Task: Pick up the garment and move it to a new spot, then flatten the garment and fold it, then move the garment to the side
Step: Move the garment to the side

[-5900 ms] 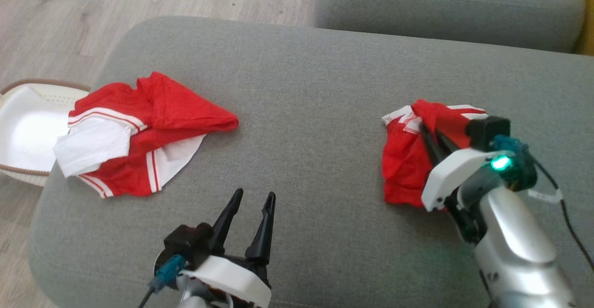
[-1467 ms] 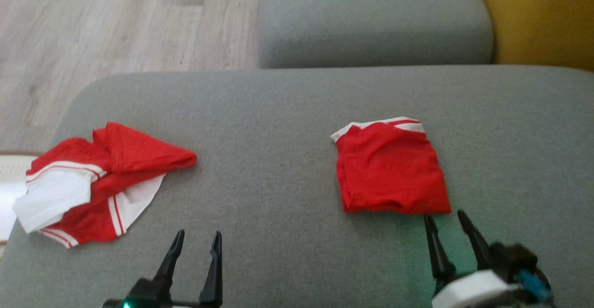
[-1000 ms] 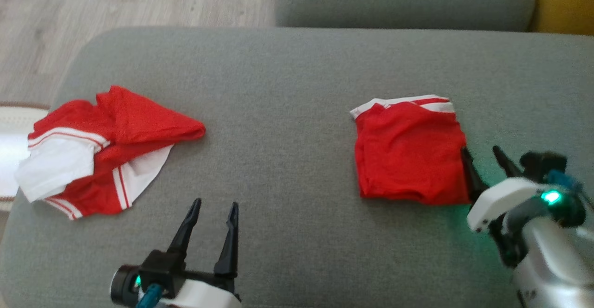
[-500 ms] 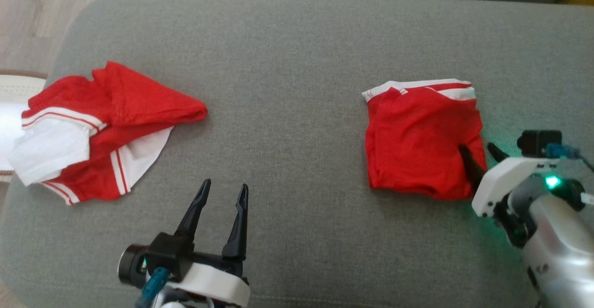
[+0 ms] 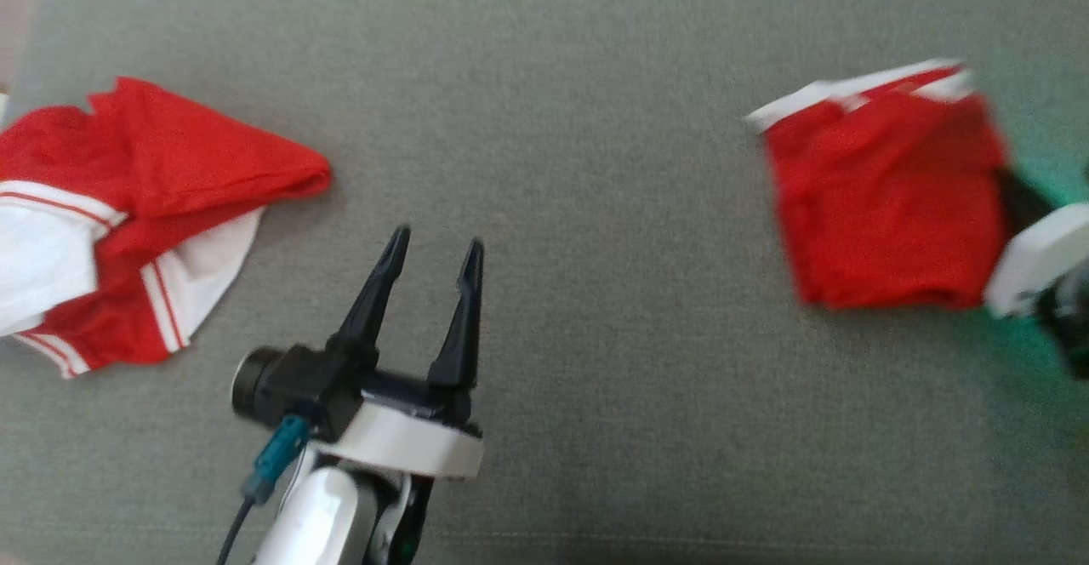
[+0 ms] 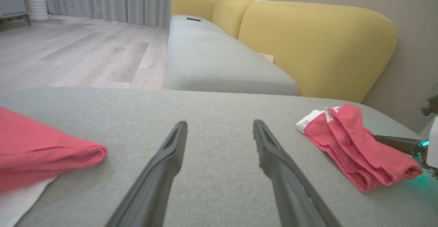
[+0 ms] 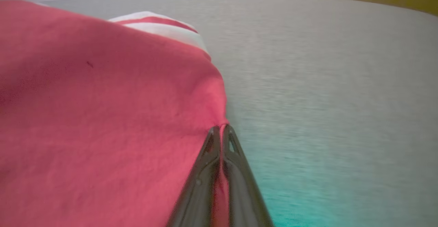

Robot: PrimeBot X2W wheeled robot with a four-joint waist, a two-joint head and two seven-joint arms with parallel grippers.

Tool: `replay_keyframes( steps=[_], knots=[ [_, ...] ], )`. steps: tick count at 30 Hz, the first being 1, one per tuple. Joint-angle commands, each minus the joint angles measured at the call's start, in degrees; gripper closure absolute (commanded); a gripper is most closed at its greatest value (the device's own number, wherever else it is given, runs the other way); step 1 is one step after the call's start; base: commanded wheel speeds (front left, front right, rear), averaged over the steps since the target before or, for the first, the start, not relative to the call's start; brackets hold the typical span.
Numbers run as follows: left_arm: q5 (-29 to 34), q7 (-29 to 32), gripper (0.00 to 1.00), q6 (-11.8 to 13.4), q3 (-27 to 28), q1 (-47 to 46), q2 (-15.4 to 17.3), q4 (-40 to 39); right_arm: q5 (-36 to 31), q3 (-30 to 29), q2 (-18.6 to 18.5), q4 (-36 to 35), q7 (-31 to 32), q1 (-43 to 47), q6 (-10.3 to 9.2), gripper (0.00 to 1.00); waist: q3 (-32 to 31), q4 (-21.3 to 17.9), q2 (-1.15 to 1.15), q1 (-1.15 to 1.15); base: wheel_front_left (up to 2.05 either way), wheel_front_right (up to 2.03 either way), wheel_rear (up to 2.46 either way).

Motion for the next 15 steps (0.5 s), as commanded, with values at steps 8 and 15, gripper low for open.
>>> replay_keyframes(
  steps=[8, 15],
  knots=[
    [-2.9, -0.4, 0.00, 0.5, -0.8, -7.4, -0.1, -5.9, -1.7, -3.9, -12.8, -4.9, -1.0, -3.0, 0.37, 1.00, 8.1, -2.3, 0.00, -0.01, 0.00, 0.00, 0.00],
    [-2.4, -0.4, 0.00, 0.5, -2.2, -12.0, -0.1, -8.5, -3.1, -9.8, -20.1, -9.0, -0.3, -3.7, 0.37, 1.00, 12.4, -3.6, 0.00, -0.01, 0.00, 0.00, 0.00]
  ],
)
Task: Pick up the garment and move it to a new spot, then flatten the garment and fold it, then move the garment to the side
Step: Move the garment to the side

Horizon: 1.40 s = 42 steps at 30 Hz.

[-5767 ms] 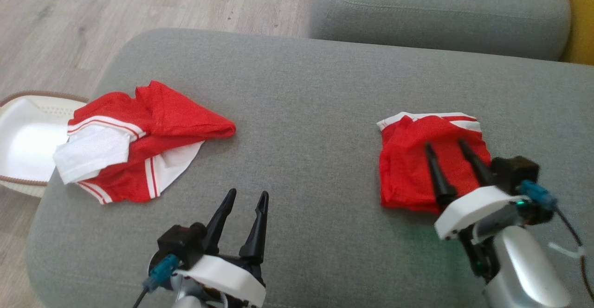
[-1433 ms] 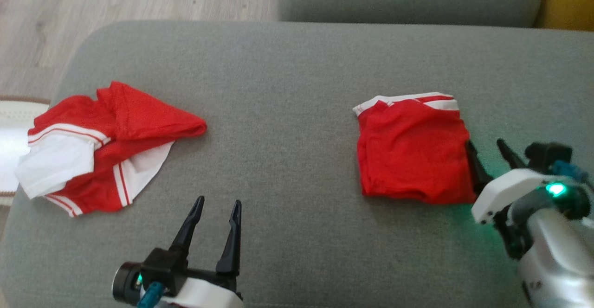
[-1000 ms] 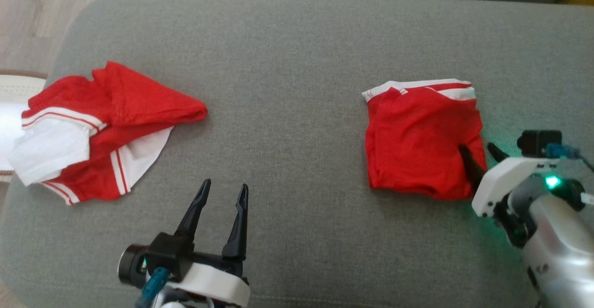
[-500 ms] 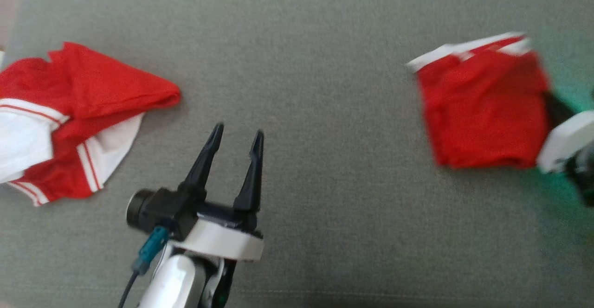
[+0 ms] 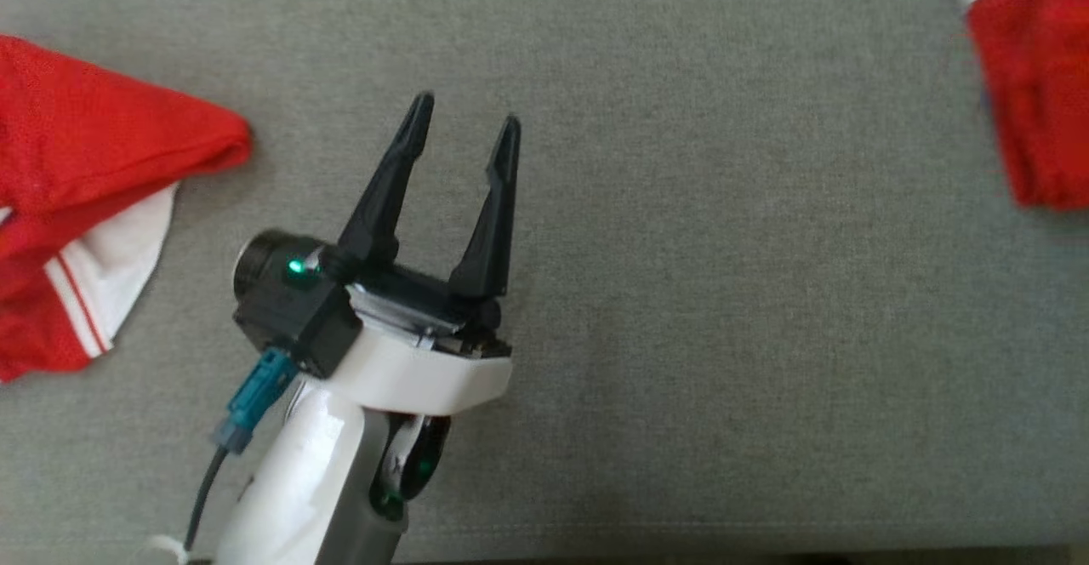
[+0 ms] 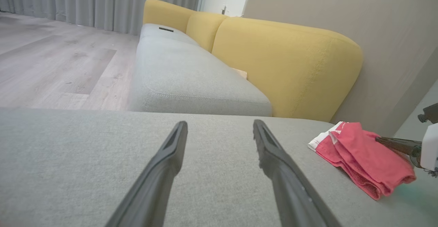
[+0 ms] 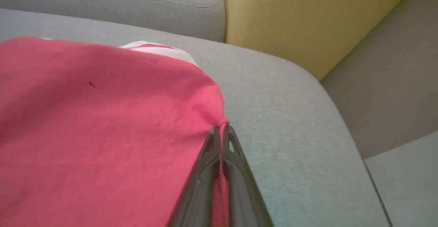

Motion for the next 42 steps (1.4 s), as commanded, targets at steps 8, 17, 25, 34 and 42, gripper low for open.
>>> replay_keyframes(
  steps=[8, 17, 25, 34, 42],
  knots=[
    [1.5, -0.3, 0.00, 0.4, -0.1, -4.3, -0.1, -5.3, -2.8, -9.0, -9.4, -5.5, 2.0, 1.3, 0.37, 1.00, 4.7, -2.1, 0.00, -0.01, 0.00, 0.00, 0.00],
    [2.7, -0.3, 0.00, 0.0, -0.8, -6.0, -0.1, -5.2, -7.4, -18.0, -11.2, -8.2, 4.9, 3.9, 0.37, 1.00, 7.0, -2.4, 0.00, -0.01, 0.00, 0.00, 0.00],
    [2.5, -0.3, 0.00, 0.0, -0.3, -6.3, -0.1, -4.4, -16.2, -25.8, -6.4, -13.7, 6.4, 5.7, 0.37, 0.00, 5.6, -1.2, 0.00, -0.01, 0.00, 0.00, 0.00],
    [2.3, -0.3, 0.00, 0.2, 3.1, -1.7, -0.1, -0.4, -22.4, -20.4, 10.8, -22.2, 2.4, 7.4, 0.37, 0.00, -3.8, -0.8, 0.00, -0.01, 0.00, 0.00, 0.00],
    [3.1, -0.3, 0.00, 0.7, 7.8, 5.2, -0.1, 4.7, -19.9, -11.9, 25.2, -19.2, -9.8, 13.5, 0.37, 0.00, -14.9, 0.3, 0.00, -0.01, 0.00, 0.00, 0.00]
  ],
)
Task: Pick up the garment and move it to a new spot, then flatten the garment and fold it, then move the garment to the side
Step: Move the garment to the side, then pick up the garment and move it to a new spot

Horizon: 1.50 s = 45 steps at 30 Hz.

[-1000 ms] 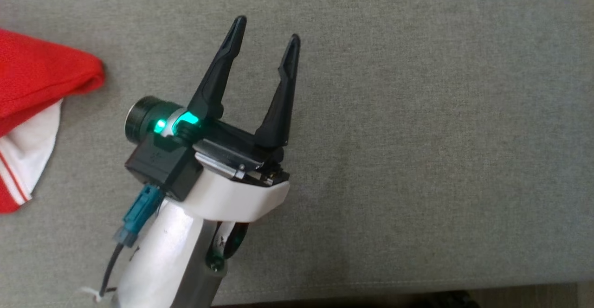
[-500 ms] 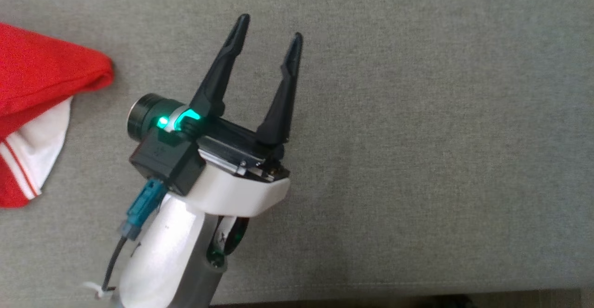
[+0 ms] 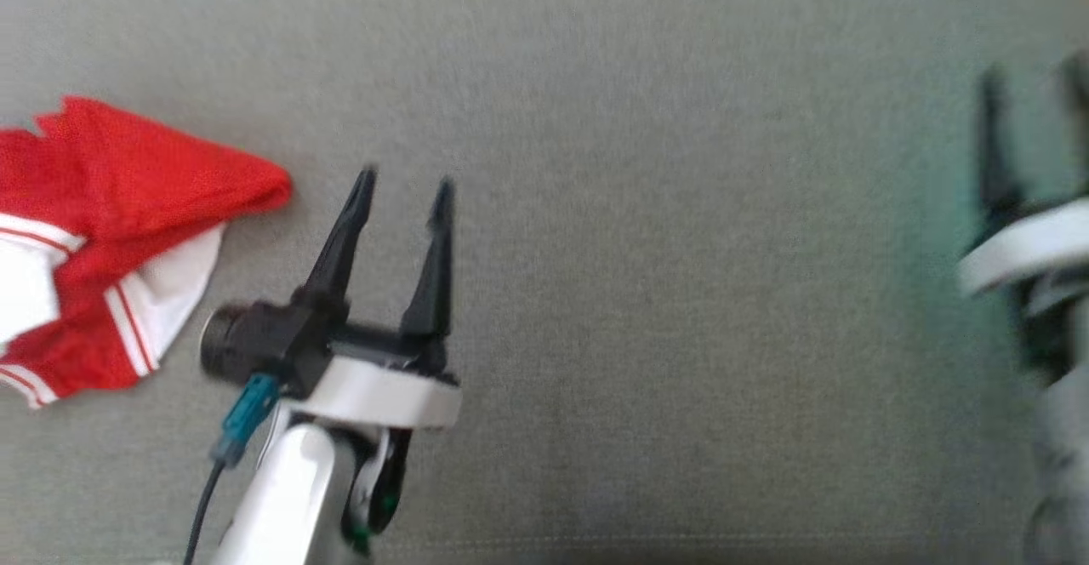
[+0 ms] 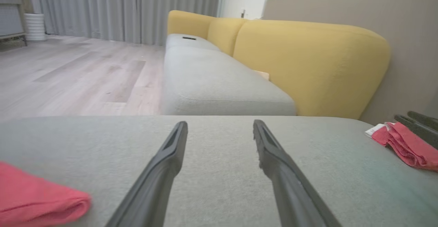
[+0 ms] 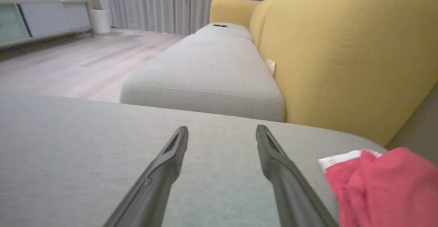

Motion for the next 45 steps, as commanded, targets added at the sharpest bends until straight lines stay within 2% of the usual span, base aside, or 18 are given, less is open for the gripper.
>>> replay_keyframes(
  steps=[1, 7, 10, 13, 21, 24, 28, 45],
  knots=[
    [0.1, -0.3, 0.00, 0.6, 3.2, 1.7, 0.1, -0.6, 0.9, 1.9, 1.9, -0.7, -3.5, 2.9, 0.37, 0.00, -6.8, 0.8, 0.00, 0.00, 0.00, 0.00, 0.00],
    [0.4, -0.3, 0.00, 0.7, 7.1, 9.0, 0.1, 3.2, 4.0, 7.0, 9.4, 1.9, -7.4, 9.9, 0.37, 0.00, -15.2, 0.6, 0.00, 0.00, 0.00, 0.00, 0.00],
    [-0.8, -0.3, 0.00, 0.7, 9.2, 13.1, 0.1, 4.6, 5.0, 8.4, 12.2, 0.0, -7.5, 13.9, 0.37, 0.00, -18.7, 0.3, 0.00, 0.00, 0.00, 0.00, 0.00],
    [-1.8, -0.3, 0.00, 0.7, 11.1, 15.5, 0.1, 5.1, 4.1, 9.3, 13.4, -4.6, -7.5, 18.1, 0.37, 0.00, -20.5, 0.5, 0.00, 0.00, 0.00, 0.00, 0.00],
    [3.3, -0.3, 0.00, -1.6, 13.1, 20.0, 0.1, 3.9, 1.4, 6.5, 16.3, -11.0, -7.6, 28.8, 0.37, 0.00, -24.7, 1.8, 0.00, 0.00, 0.00, 0.00, 0.00],
    [4.3, -0.3, 0.00, -2.5, 13.5, 22.0, 0.1, 3.7, 0.5, 4.8, 17.1, -12.3, -7.6, 33.0, 0.37, 0.00, -26.3, 2.3, 0.00, 0.00, 0.00, 0.00, 0.00],
    [4.1, -0.3, 0.00, -2.4, 14.3, 24.5, 0.1, 3.4, 0.1, 5.5, 17.3, -12.7, -7.6, 35.9, 0.37, 0.00, -27.6, 2.2, 0.00, 0.00, 0.00, 0.00, 0.00],
    [4.2, -0.3, 0.00, -2.0, 12.6, 24.5, 0.1, 3.6, 0.0, 5.7, 17.4, -12.4, -7.6, 37.7, 0.37, 0.00, -28.0, 2.3, 0.00, 0.00, 0.00, 0.00, 0.00]
  ],
)
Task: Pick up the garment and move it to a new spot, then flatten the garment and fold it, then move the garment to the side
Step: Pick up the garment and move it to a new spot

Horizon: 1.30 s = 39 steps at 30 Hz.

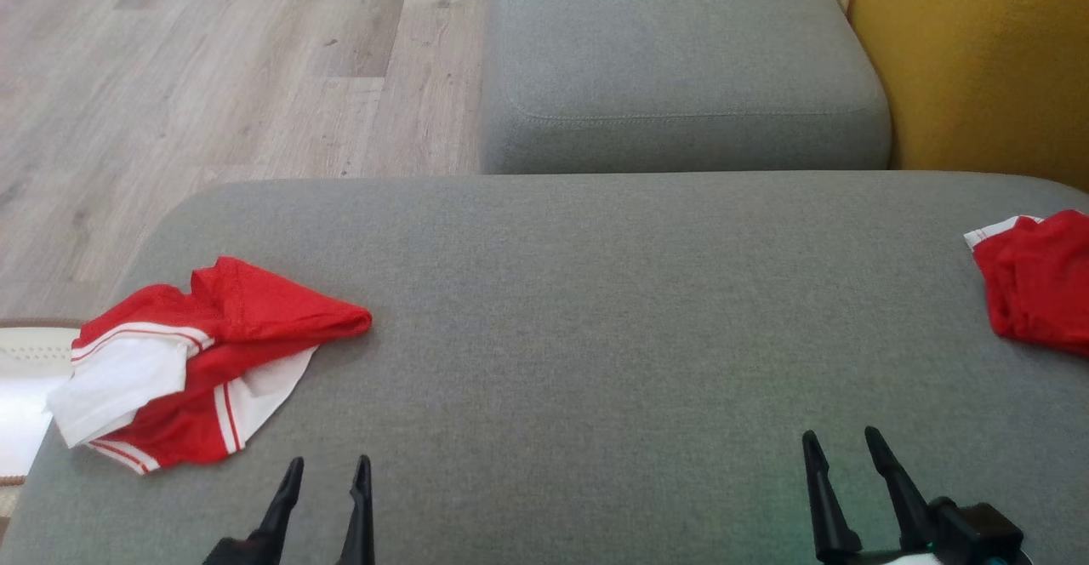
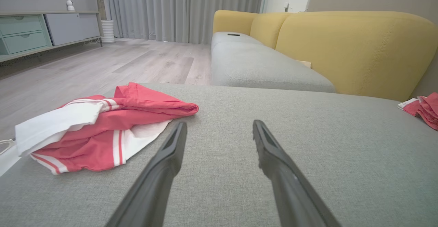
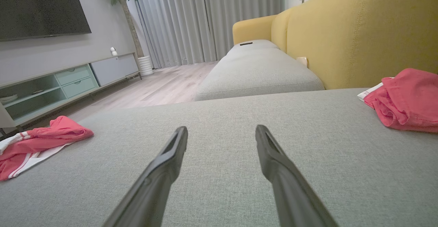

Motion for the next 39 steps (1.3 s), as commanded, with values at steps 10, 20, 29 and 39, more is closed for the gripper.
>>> replay_keyframes(
  steps=[10, 20, 29, 39],
  knots=[
    [0.0, -0.3, 0.00, 0.2, 1.5, -4.2, -0.3, -1.4, 0.1, 0.6, -0.3, -1.1, -0.7, -1.5, 0.37, 0.00, 0.2, 0.2, 0.00, 0.01, 0.00, 0.00, 0.00],
    [0.2, -0.3, 0.00, 0.0, 1.7, -4.3, -0.3, -1.4, 0.6, -0.4, -0.3, -1.0, -0.7, -1.4, 0.37, 0.00, 1.0, 2.0, 0.00, 0.01, 0.00, 0.00, 0.00],
    [0.3, -0.3, 0.00, 0.1, 2.6, -4.7, -0.3, -2.2, 0.5, 0.2, -0.3, -1.3, -0.7, -1.6, 0.37, 0.00, 2.0, 7.2, 0.00, 0.01, 0.00, 0.00, 0.00],
    [0.7, -0.3, 0.00, -0.2, 5.5, -4.7, -0.3, -2.5, 1.6, 2.6, -0.3, -2.4, -0.7, -2.2, 0.37, 0.00, 2.5, 15.2, 0.00, 0.01, 0.00, 0.00, 0.00]
  ],
)
